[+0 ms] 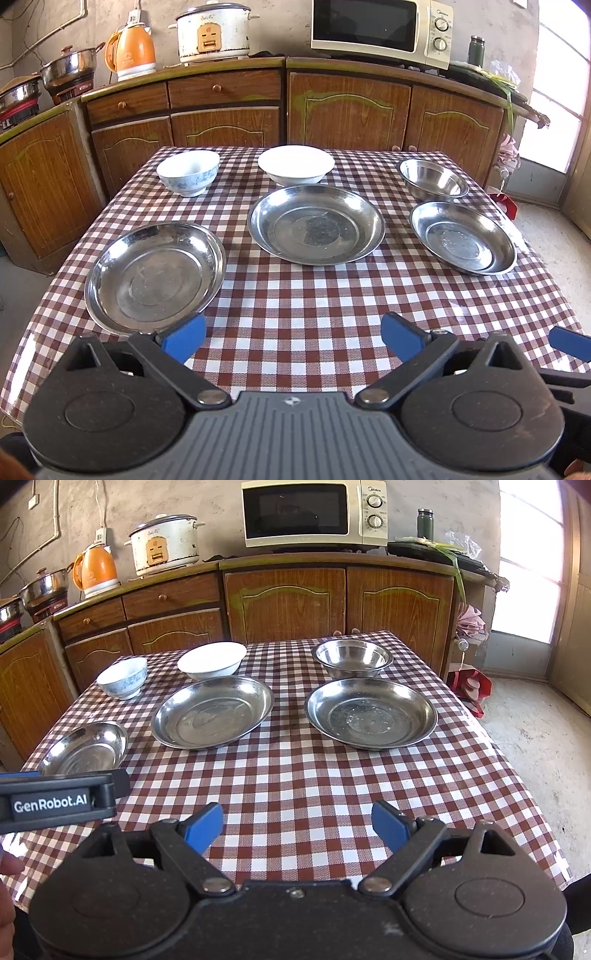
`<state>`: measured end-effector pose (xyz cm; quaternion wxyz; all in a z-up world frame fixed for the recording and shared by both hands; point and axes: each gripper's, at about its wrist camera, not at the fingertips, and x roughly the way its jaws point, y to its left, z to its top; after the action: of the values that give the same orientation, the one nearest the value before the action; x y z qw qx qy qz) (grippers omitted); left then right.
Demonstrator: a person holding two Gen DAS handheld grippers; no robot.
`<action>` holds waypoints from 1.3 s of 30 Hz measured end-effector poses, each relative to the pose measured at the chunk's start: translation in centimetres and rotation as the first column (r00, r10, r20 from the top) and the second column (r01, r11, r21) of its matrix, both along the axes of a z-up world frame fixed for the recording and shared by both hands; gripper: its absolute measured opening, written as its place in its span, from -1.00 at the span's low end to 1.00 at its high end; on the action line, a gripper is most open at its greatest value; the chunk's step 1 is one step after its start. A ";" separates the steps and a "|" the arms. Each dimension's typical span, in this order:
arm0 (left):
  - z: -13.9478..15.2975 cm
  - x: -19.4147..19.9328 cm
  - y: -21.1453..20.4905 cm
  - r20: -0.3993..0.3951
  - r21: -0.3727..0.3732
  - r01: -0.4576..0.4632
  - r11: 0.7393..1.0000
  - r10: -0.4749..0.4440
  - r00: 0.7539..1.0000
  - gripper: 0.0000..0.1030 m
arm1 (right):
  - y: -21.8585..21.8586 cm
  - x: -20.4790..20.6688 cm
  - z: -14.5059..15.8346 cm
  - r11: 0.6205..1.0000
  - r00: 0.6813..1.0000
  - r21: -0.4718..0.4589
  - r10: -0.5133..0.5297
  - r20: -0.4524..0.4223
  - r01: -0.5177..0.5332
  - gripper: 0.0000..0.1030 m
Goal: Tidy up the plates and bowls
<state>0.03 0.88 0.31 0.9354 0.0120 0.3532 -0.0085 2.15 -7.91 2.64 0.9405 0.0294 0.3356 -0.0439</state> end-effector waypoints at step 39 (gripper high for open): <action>-0.3 0.7 2.6 -0.006 -0.016 -0.056 0.998 0.056 0.998 1.00 | 1.9 1.4 -0.9 0.999 0.999 -0.034 0.035 -0.031 -0.036 0.99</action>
<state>0.76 3.45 0.03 0.9345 -0.0055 0.3557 0.0146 3.54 -5.99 1.77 0.9363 0.0064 0.3495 -0.0333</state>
